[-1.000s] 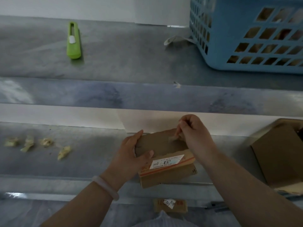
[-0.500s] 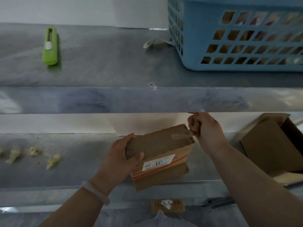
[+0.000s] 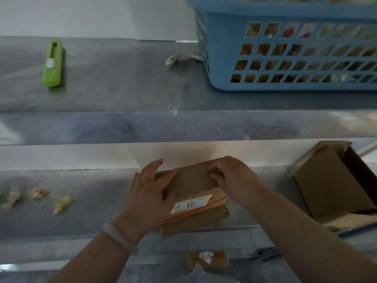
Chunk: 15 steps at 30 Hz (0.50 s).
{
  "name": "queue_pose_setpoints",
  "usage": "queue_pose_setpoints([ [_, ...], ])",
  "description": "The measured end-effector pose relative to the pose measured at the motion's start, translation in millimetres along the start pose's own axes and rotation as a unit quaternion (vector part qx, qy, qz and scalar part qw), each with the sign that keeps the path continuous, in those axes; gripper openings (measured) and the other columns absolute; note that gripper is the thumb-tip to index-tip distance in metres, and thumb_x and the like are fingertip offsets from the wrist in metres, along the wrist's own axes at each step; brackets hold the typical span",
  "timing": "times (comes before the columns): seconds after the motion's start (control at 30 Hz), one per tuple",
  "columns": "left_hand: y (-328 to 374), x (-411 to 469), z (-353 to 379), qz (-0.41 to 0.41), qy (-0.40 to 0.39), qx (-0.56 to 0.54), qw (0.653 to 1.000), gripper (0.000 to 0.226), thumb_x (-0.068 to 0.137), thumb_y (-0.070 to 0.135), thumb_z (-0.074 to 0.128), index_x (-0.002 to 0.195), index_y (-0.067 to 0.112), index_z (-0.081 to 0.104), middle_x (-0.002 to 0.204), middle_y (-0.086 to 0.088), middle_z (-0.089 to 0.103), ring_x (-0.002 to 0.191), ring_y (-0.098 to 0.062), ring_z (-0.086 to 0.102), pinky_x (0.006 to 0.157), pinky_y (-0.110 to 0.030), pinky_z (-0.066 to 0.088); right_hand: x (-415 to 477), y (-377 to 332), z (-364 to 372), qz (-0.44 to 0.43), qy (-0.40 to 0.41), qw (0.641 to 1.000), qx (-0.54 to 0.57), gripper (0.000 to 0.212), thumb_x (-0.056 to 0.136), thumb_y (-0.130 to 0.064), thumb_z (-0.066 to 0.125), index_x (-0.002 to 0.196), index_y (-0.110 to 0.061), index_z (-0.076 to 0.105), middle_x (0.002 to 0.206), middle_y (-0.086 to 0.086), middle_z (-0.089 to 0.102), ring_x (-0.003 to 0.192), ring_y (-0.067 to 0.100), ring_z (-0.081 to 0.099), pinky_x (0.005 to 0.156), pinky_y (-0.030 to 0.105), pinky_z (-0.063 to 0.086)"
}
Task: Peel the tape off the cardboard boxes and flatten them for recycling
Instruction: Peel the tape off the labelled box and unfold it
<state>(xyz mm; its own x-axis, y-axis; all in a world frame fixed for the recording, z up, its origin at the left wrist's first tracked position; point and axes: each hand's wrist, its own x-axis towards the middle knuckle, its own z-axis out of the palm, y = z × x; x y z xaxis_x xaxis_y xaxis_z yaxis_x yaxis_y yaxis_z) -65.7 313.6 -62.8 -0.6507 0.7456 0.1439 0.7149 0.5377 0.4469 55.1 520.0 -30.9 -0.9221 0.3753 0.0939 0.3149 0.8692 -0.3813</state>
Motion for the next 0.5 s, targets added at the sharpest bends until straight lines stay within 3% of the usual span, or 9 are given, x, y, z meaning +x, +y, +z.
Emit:
queue_pose_setpoints([
  [0.07, 21, 8, 0, 0.066, 0.021, 0.070, 0.995, 0.056, 0.079, 0.035, 0.047, 0.134, 0.029, 0.053, 0.150, -0.002, 0.037, 0.138, -0.026, 0.034, 0.113, -0.052, 0.017, 0, 0, 3, 0.001, 0.014, 1.000, -0.017, 0.012, 0.097, -0.025, 0.051, 0.099, -0.019, 0.062, 0.093, -0.005, 0.052, 0.091, 0.014, 0.052, 0.083, 0.030, 0.046],
  [0.13, 38, 14, 6, 0.084, -0.002, 0.080, 0.993, 0.052, 0.085, 0.038, 0.043, 0.136, 0.028, 0.050, 0.144, 0.002, 0.045, 0.132, -0.020, 0.041, 0.114, -0.046, 0.016, 1, 2, 6, 0.001, 0.024, 0.999, -0.030, 0.012, 0.098, -0.023, 0.047, 0.093, -0.018, 0.056, 0.089, -0.006, 0.046, 0.088, 0.015, 0.048, 0.080, 0.030, 0.044],
  [0.23, 43, 15, 15, 0.080, 0.006, 0.079, 0.994, 0.048, 0.090, 0.042, 0.038, 0.133, 0.027, 0.054, 0.134, 0.006, 0.054, 0.121, -0.016, 0.051, 0.110, -0.047, 0.031, -2, 8, 10, 0.025, 0.053, 0.998, -0.008, 0.014, 0.097, -0.018, 0.047, 0.085, -0.023, 0.046, 0.089, -0.006, 0.044, 0.088, 0.014, 0.044, 0.075, 0.025, 0.036],
  [0.33, 40, 17, 17, 0.081, 0.013, 0.088, 0.993, 0.049, 0.089, 0.043, 0.037, 0.131, 0.026, 0.057, 0.129, 0.006, 0.057, 0.117, -0.017, 0.054, 0.106, -0.047, 0.037, -4, 15, 9, 0.100, 0.102, 0.985, 0.101, 0.014, 0.096, -0.015, 0.049, 0.083, -0.022, 0.049, 0.095, -0.005, 0.050, 0.089, 0.012, 0.046, 0.071, 0.018, 0.034],
  [0.4, 40, 17, 16, 0.082, 0.012, 0.094, 0.992, 0.049, 0.089, 0.043, 0.037, 0.131, 0.026, 0.057, 0.130, 0.005, 0.057, 0.117, -0.017, 0.054, 0.105, -0.048, 0.039, -6, 18, 6, 0.158, 0.119, 0.957, 0.214, 0.012, 0.096, -0.017, 0.049, 0.087, -0.022, 0.054, 0.101, -0.012, 0.058, 0.092, 0.006, 0.052, 0.071, 0.013, 0.036],
  [0.5, 43, 16, 14, 0.082, 0.005, 0.109, 0.991, 0.051, 0.089, 0.044, 0.035, 0.132, 0.026, 0.056, 0.131, 0.004, 0.056, 0.118, -0.018, 0.054, 0.106, -0.048, 0.038, -7, 20, -2, 0.216, 0.136, 0.884, 0.392, 0.010, 0.095, -0.019, 0.050, 0.090, -0.023, 0.057, 0.099, -0.019, 0.069, 0.087, -0.004, 0.061, 0.070, 0.019, 0.044],
])
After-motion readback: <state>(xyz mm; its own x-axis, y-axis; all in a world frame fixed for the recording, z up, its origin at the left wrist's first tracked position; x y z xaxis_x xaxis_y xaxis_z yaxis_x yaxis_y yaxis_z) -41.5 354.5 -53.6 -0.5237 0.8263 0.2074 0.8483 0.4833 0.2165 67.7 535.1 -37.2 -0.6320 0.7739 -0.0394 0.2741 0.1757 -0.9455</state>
